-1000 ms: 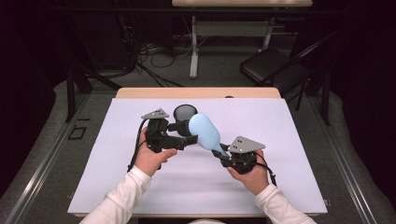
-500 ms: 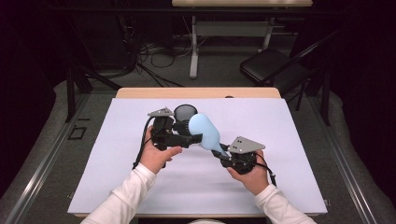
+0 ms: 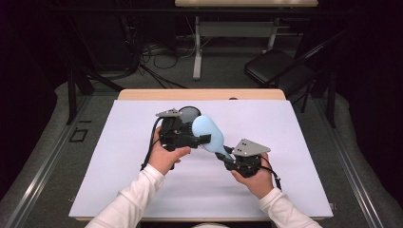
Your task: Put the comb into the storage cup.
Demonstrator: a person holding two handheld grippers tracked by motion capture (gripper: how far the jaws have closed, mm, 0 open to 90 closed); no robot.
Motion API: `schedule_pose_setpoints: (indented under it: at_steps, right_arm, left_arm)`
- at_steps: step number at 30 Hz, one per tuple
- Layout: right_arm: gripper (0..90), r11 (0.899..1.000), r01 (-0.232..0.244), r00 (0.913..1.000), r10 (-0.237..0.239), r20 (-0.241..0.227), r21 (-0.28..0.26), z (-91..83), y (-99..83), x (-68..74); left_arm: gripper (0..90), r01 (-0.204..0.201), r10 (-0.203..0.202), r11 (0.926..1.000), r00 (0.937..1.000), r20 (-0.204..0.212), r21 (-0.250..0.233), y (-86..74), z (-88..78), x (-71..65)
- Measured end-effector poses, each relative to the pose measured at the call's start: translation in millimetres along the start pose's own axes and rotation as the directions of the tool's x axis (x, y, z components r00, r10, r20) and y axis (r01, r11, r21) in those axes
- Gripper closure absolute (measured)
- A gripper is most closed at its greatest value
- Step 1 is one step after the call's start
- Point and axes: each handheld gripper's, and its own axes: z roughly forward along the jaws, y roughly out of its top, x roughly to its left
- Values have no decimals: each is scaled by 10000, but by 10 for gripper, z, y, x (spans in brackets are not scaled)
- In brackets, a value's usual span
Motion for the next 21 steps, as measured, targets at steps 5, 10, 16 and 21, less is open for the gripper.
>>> schedule_pose_setpoints:
  at_steps: [5, 10, 16, 21]
  right_arm:
    - [695, 10000, 1, 10000, -1, -14, -20, 2, 1, 8]
    - [695, 10000, 18, 10000, -18, -24, -20, 5, 1, 11]
    - [694, 10000, 2, 10000, -2, -50, -29, 8, 3, 22]
    - [694, 10000, 49, 10000, -49, -42, -2, 11, 1, 23]
  left_arm:
    - [41, 80, -80, 10000, 9999, 92, -21, 7, 31, 2]
    - [44, 222, -221, 9997, 9994, 280, -40, 9, 56, 0]
    - [68, 206, -205, 9998, 9990, 403, -29, 10, 86, -15]
    - [80, 197, -194, 9998, 9988, 442, -67, 9, 103, -31]
